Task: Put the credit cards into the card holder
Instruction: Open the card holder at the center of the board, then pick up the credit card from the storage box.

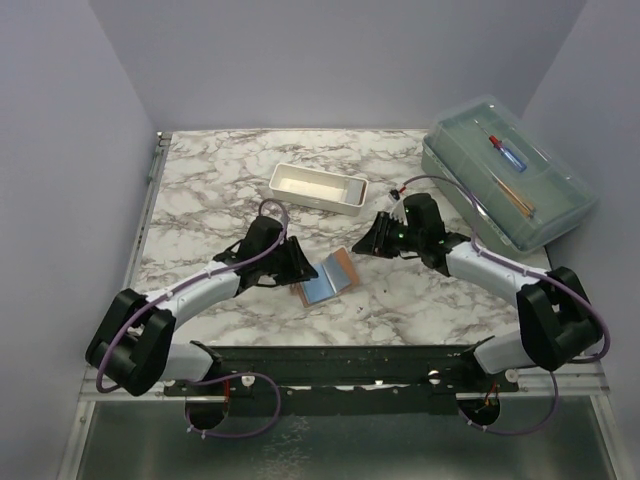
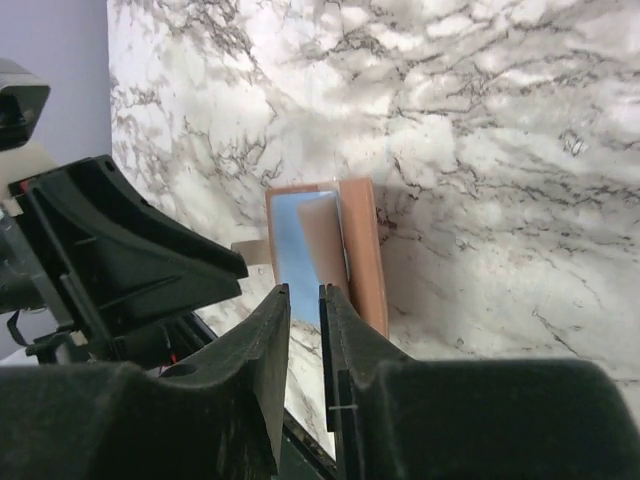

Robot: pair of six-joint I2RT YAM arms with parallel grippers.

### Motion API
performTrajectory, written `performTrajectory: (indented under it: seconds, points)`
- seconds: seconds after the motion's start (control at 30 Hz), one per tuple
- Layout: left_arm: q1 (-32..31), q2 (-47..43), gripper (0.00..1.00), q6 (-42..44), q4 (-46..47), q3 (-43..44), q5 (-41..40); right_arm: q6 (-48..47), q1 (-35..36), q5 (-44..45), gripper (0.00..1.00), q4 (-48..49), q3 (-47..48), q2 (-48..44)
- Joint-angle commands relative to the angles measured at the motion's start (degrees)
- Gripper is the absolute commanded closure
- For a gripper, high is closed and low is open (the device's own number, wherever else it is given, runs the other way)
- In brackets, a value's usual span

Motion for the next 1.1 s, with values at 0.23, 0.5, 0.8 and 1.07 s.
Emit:
performTrajectory:
  seconds: [0.23,0.5,0.8,1.07]
  points:
    - [0.4,5.5,0.76,3.7,0.7,5.5,4.8,-3.4,6.1,3.1,0.68,-8.4,10.0,3.6]
    - [0.5,9.1,0.82,2.6,2.8,1.9,1.6,1.8,8.5,-4.1,0.74,5.7,8.0,13.9]
    - [0.8,14.1,0.89,0.9,3.0,-0.7,-2.3,-2.4,6.8,4.2,0.78,4.2,6.2,19.2]
    - [0.8,10.8,0.90,-1.4,4.0,-4.9,-3.3,-6.1,6.9,17.9,0.79,-3.4,3.2,16.3]
